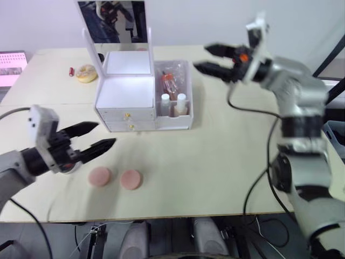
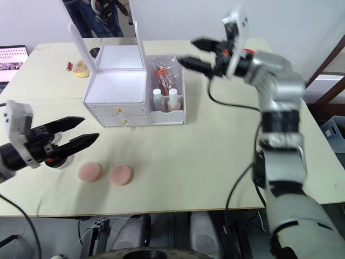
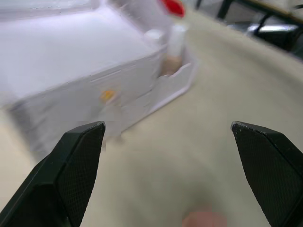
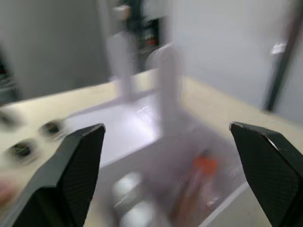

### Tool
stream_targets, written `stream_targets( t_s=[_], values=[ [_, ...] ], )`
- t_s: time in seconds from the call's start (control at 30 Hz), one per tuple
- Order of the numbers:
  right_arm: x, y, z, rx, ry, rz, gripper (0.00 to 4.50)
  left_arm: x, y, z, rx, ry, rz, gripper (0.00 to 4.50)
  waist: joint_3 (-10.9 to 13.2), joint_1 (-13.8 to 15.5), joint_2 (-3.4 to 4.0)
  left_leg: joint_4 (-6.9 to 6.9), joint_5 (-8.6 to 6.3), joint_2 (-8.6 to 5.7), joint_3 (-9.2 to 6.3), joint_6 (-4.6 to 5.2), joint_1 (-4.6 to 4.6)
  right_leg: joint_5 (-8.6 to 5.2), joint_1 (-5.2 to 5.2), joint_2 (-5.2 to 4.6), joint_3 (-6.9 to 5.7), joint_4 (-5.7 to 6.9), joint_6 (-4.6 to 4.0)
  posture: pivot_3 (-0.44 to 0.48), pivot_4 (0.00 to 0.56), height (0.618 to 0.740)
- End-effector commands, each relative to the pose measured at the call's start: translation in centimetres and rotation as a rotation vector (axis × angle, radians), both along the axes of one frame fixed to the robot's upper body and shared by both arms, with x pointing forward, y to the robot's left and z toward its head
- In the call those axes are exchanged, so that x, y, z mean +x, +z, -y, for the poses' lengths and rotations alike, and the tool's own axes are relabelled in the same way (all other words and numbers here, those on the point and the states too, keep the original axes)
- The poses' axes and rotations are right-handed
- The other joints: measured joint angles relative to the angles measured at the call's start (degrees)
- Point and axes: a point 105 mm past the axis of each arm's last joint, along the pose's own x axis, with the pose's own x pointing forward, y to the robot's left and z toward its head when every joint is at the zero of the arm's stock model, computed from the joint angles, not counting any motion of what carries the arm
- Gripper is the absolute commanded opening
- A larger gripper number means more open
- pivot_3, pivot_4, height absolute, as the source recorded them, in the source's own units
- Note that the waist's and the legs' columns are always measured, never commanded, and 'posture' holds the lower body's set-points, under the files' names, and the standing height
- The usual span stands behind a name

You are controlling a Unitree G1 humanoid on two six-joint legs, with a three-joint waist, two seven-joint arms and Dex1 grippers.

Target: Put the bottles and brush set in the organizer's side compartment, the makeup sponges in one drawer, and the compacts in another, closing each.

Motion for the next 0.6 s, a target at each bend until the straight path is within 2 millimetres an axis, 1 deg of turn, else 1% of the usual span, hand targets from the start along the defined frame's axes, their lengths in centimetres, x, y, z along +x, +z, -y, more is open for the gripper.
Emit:
stream_targets(
  t_s=[0.03, 0.1, 0.2, 0.27, 0.3, 0.4, 0.43, 0.5, 0.6],
  values=[
    [-4.4, -0.1, 0.4, -0.104, 0.040, 0.048, 4.45, -0.5, 0.8, -2.8, 0.076, 0.056, 0.041, 4.50, 0.0, 0.2, 0.02, 0.02, -0.01, 0.00, 0.03, 0.02, 0.00, -0.01, -0.03, 0.00, 0.01, -0.03, -0.02, 0.000, 0.150, 0.739],
    [-5.7, -2.1, 2.1, -0.196, -0.022, 0.035, 4.45, -0.9, 0.2, -4.8, 0.117, 0.106, 0.014, 4.50, 0.0, 0.5, -0.02, 0.06, -0.01, 0.00, 0.06, 0.02, 0.02, -0.04, -0.03, 0.00, 0.03, -0.02, -0.08, 0.000, 0.150, 0.739],
    [-6.9, -3.9, 4.2, -0.258, -0.088, -0.006, 4.45, -1.6, -0.4, -7.0, 0.155, 0.154, -0.012, 4.50, 0.0, 0.5, -0.09, 0.17, -0.02, 0.00, 0.10, 0.02, 0.06, -0.10, 0.03, -0.01, 0.03, -0.04, -0.19, 0.000, 0.150, 0.739],
    [-7.5, -6.0, 6.7, -0.331, -0.161, -0.042, 4.45, -2.1, -0.9, -9.5, 0.177, 0.229, -0.024, 4.50, 0.0, 0.5, -0.11, 0.26, -0.02, 0.00, 0.12, 0.01, 0.04, -0.13, 0.03, -0.02, 0.03, -0.07, -0.13, 0.000, 0.150, 0.739],
    [-7.8, -6.6, 7.7, -0.349, -0.187, -0.057, 4.45, -2.2, -1.1, -10.4, 0.188, 0.255, -0.028, 4.50, -0.1, 0.7, -0.20, 0.28, -0.01, 0.00, 0.12, 0.01, 0.05, -0.13, 0.04, -0.03, 0.03, -0.10, -0.13, 0.000, 0.150, 0.739],
    [-8.1, -7.5, 11.5, -0.310, -0.317, -0.063, 4.45, -2.9, -1.8, -13.6, 0.212, 0.353, -0.026, 4.50, -0.1, 0.7, -0.24, 0.27, -0.02, 0.00, 0.13, 0.01, 0.05, -0.13, 0.07, -0.03, 0.02, -0.15, -0.13, 0.000, 0.150, 0.739],
    [-8.5, -7.8, 12.8, -0.298, -0.348, -0.075, 4.45, -3.2, -2.0, -14.8, 0.227, 0.386, -0.027, 4.50, -0.1, 0.7, -0.24, 0.27, -0.01, 0.00, 0.13, 0.01, 0.04, -0.13, 0.08, -0.03, 0.02, -0.17, -0.14, 0.000, 0.150, 0.739],
    [-9.0, -8.1, 14.4, -0.274, -0.393, -0.082, 4.45, -3.6, -2.2, -16.3, 0.241, 0.431, -0.024, 4.50, -0.1, 0.6, -0.25, 0.24, -0.01, 0.00, 0.16, 0.01, 0.03, -0.10, 0.08, -0.04, 0.03, -0.24, -0.17, 0.000, 0.150, 0.739],
    [-9.6, -8.7, 17.0, -0.237, -0.475, -0.108, 4.45, -4.4, -2.2, -19.4, 0.254, 0.535, -0.012, 4.50, -0.1, 0.4, -0.27, 0.15, -0.02, 0.01, 0.16, 0.01, 0.04, -0.09, 0.09, -0.03, 0.02, -0.26, -0.18, 0.000, 0.150, 0.739]
  ],
)
